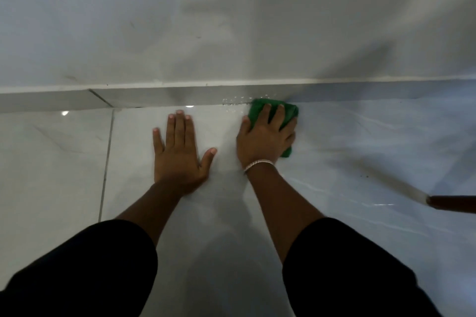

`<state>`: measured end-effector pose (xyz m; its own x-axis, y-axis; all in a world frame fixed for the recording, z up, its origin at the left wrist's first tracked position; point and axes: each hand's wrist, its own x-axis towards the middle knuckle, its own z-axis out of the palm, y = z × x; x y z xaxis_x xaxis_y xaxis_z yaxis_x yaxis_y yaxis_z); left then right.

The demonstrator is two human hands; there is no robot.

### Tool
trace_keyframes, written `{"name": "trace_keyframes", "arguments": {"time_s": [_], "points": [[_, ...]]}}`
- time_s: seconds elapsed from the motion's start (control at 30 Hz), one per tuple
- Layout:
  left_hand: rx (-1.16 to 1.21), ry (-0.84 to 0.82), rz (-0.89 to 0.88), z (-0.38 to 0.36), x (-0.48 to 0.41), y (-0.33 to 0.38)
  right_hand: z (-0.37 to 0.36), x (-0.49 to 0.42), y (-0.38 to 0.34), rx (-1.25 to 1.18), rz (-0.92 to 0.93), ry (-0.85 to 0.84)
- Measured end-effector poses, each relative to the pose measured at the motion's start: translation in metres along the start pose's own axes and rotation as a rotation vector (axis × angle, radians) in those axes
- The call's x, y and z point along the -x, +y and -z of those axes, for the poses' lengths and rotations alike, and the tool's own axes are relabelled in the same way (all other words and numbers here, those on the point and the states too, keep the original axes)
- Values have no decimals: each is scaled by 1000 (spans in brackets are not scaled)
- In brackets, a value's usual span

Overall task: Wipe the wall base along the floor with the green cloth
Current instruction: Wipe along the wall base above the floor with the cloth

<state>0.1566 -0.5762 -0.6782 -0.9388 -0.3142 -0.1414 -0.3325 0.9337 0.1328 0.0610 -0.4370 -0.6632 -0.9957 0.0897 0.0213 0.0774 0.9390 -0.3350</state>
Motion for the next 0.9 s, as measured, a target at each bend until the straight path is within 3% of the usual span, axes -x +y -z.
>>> {"name": "trace_keyframes", "arguments": {"time_s": [0.1,0.2,0.37,0.43,0.53,0.67,0.83,0.9], "points": [[-1,6,0,-1,-1,-1,4,3,2,65,235,-72],[23,22,-25,0,1,-4,13,-24,49,140,385,-13],[29,36,30,-1,4,-15,11,-36,60,64,46,39],[10,26,35,-1,3,-14,0,-17,25,49,70,99],[-6,4,42,0,1,-14,-12,12,-11,22,210,9],[-7,-16,7,2,2,-20,-2,-6,30,82,357,-27],[7,13,-11,1,3,-20,3,-20,42,55,51,66],[9,13,-15,1,3,-20,-6,-3,11,54,69,61]]}}
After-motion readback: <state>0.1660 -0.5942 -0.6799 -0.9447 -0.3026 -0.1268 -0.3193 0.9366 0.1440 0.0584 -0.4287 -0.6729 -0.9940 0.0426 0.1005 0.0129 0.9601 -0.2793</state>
